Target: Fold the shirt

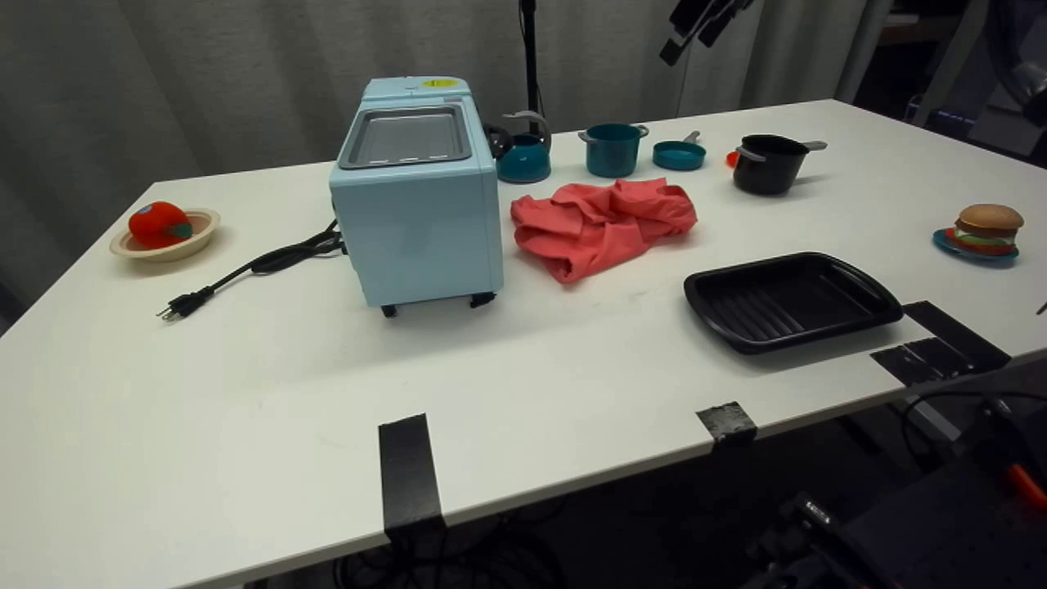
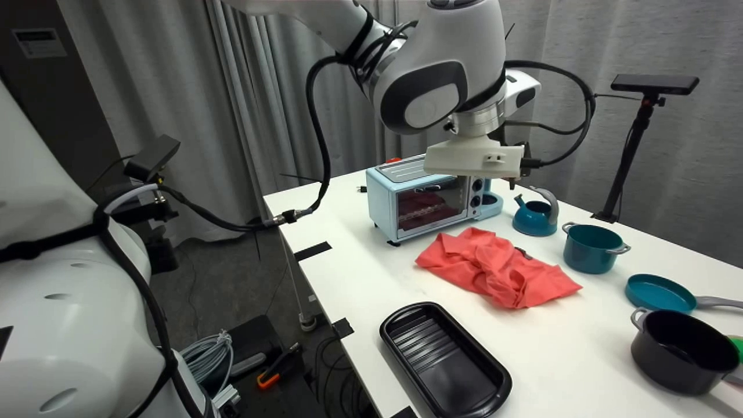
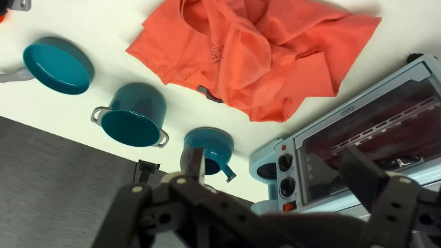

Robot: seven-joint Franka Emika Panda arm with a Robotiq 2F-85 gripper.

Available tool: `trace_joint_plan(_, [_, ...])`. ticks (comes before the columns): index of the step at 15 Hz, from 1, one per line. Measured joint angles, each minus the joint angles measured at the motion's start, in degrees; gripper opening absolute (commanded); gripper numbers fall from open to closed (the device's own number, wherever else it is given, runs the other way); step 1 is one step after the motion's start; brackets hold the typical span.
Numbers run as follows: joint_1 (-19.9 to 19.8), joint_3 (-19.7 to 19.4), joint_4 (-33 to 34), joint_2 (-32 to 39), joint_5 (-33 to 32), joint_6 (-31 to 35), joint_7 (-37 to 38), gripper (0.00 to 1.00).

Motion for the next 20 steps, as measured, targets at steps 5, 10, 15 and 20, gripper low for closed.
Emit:
trace_joint_plan(5, [0.0, -0.1, -1.0, -0.9, 0.0, -0.2, 0.0, 1.00])
trace_joint_plan(10, [0.0, -0.1, -1.0, -0.9, 0.0, -0.2, 0.0, 1.00])
trace_joint_plan(15, [0.0, -0.1, -1.1, -0.9, 0.0, -0.2, 0.0, 1.00])
trace_joint_plan(20, [0.0, -0.1, -1.1, -0.9, 0.0, -0.2, 0.0, 1.00])
